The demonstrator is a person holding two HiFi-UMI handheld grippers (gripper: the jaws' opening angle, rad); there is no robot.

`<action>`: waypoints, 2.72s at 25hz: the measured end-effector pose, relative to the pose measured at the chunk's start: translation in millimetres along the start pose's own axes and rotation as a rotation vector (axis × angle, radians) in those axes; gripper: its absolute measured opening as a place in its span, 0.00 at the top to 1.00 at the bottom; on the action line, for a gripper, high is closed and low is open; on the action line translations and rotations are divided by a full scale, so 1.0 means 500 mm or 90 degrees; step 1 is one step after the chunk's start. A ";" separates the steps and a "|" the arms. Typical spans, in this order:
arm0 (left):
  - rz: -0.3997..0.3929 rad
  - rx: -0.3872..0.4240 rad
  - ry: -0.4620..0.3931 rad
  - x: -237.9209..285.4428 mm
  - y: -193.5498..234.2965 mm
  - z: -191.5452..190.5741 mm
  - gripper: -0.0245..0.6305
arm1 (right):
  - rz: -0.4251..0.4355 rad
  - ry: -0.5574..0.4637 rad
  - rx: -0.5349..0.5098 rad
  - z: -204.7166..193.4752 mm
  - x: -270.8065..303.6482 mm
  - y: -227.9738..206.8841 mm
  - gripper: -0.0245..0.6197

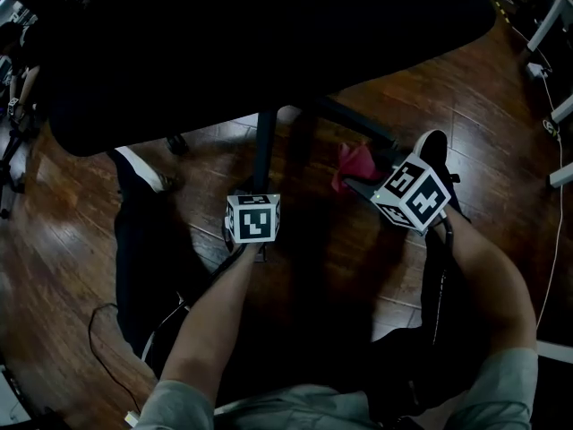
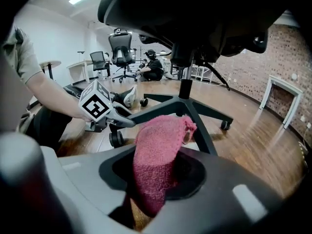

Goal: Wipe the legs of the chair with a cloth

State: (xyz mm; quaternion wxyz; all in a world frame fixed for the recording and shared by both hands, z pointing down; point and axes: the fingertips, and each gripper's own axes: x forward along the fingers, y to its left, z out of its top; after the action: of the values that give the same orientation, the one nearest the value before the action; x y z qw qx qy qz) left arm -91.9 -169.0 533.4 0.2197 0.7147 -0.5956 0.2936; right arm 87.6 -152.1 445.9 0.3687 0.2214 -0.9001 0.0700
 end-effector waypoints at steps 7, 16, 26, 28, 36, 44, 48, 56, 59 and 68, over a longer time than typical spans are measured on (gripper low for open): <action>-0.049 0.075 0.007 -0.011 0.128 -0.018 0.74 | 0.020 0.001 -0.028 0.031 0.020 0.028 0.77; -0.067 0.167 0.014 -0.024 0.269 -0.043 0.74 | 0.045 0.020 -0.046 0.041 0.056 0.066 0.77; 0.005 0.149 -0.008 -0.032 0.353 -0.047 0.73 | 0.057 0.007 -0.072 0.100 0.079 0.089 0.77; 0.011 0.138 -0.014 -0.036 0.357 -0.045 0.72 | 0.057 0.000 -0.074 0.112 0.084 0.089 0.77; 0.064 0.083 -0.089 -0.139 0.367 0.000 0.86 | 0.028 -0.041 -0.072 0.172 0.107 0.066 0.77; 0.032 0.020 -0.211 -0.253 0.243 0.094 0.95 | -0.121 -0.132 -0.058 0.286 0.145 -0.025 0.77; -0.009 0.020 -0.212 -0.247 0.170 0.083 0.95 | -0.167 -0.154 -0.074 0.334 0.197 -0.047 0.77; 0.003 0.033 -0.199 -0.224 0.172 0.046 0.95 | -0.154 -0.034 -0.194 0.304 0.339 -0.009 0.77; -0.001 0.028 -0.217 -0.222 0.163 0.058 0.95 | -0.147 0.027 -0.213 0.249 0.327 -0.011 0.77; -0.025 0.059 -0.203 -0.215 0.107 0.051 0.95 | -0.036 0.119 -0.166 0.077 0.235 0.028 0.76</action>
State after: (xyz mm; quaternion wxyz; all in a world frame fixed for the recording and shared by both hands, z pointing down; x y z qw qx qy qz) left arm -152.9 -118.8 439.8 0.0946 0.7733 -0.5944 0.1992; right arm -17.2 -191.5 500.4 0.4782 0.1891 -0.8568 -0.0375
